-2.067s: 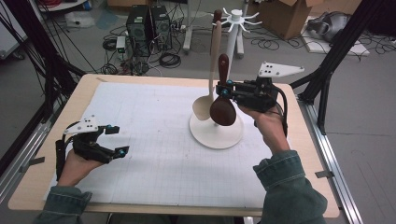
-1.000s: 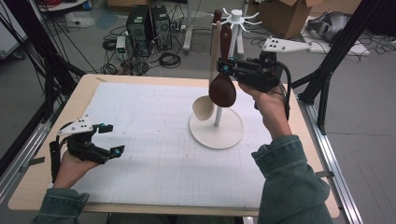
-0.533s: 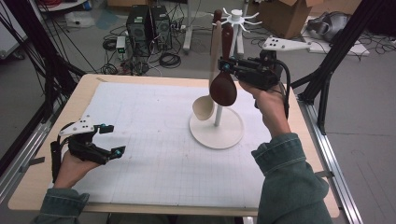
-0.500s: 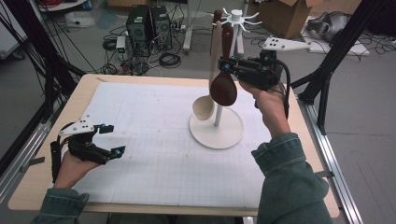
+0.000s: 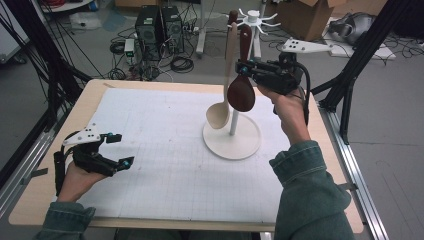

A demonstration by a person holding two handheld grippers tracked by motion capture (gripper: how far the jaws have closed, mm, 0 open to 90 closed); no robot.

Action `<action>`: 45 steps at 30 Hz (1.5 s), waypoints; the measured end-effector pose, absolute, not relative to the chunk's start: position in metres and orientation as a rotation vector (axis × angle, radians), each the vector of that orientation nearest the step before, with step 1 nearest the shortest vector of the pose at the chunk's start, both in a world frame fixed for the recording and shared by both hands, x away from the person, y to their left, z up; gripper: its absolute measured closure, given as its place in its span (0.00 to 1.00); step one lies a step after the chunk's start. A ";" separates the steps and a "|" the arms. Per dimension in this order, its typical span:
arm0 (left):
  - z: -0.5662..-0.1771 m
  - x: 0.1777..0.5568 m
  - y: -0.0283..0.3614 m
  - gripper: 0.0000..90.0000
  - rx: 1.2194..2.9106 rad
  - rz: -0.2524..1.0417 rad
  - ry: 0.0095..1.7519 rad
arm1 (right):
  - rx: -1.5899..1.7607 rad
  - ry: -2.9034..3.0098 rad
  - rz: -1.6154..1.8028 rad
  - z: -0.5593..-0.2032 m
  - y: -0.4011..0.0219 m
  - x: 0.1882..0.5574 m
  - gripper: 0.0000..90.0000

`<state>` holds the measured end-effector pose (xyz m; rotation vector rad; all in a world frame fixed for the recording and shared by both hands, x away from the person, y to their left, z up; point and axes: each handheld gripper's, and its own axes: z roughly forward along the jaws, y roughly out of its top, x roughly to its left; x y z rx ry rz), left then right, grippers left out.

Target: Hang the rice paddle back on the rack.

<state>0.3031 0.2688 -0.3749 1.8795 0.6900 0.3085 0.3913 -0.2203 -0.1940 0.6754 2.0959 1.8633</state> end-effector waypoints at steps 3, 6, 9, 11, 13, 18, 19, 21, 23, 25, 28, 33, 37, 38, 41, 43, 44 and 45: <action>-0.375 0.303 0.269 0.02 1.878 0.309 0.689 | 0.677 2.074 1.867 -0.194 -0.221 0.391 0.82; -0.374 0.302 0.269 0.02 1.881 0.310 0.691 | 0.683 2.067 1.848 -0.193 -0.222 0.390 0.79; -0.374 0.303 0.269 0.02 1.882 0.310 0.688 | 0.687 2.074 1.819 -0.193 -0.222 0.389 0.76; -0.374 0.303 0.269 0.02 1.880 0.307 0.690 | 0.694 2.071 1.814 -0.194 -0.223 0.388 0.71; -0.374 0.303 0.269 0.02 1.880 0.305 0.691 | 0.698 2.069 1.805 -0.194 -0.223 0.387 0.68; -0.374 0.302 0.270 0.02 1.879 0.309 0.686 | 0.710 2.069 1.763 -0.196 -0.224 0.383 0.58; -0.373 0.302 0.271 0.02 1.878 0.313 0.689 | 0.708 2.070 1.754 -0.197 -0.225 0.382 0.55; -0.373 0.302 0.271 0.02 1.878 0.312 0.687 | 0.707 2.070 1.721 -0.198 -0.225 0.379 0.52; -0.373 0.302 0.271 0.02 1.878 0.312 0.687 | 0.700 2.063 1.728 -0.200 -0.226 0.376 0.49; -0.373 0.302 0.271 0.02 1.875 0.311 0.688 | 0.700 2.058 1.731 -0.204 -0.228 0.373 0.44; -0.374 0.303 0.270 0.02 1.879 0.309 0.689 | 0.716 2.055 1.716 -0.210 -0.232 0.369 0.40; -0.374 0.303 0.269 0.02 1.879 0.307 0.689 | 0.695 2.016 1.712 -0.218 -0.240 0.360 0.33; -0.375 0.303 0.269 0.02 1.879 0.303 0.688 | 0.723 2.015 1.679 -0.227 -0.249 0.357 0.27; -0.375 0.303 0.269 0.02 1.881 0.306 0.687 | 0.732 2.011 1.693 -0.229 -0.251 0.356 0.27; -0.375 0.303 0.270 0.02 1.880 0.307 0.691 | 0.759 2.006 1.703 -0.239 -0.257 0.355 0.26; -0.375 0.303 0.270 0.02 1.878 0.307 0.692 | 0.777 2.015 1.695 -0.245 -0.259 0.354 0.26; -0.374 0.303 0.270 0.02 1.878 0.308 0.692 | 0.772 2.014 1.691 -0.247 -0.260 0.354 0.26; -0.374 0.303 0.270 0.02 1.878 0.308 0.693 | 0.779 2.021 1.692 -0.250 -0.261 0.353 0.26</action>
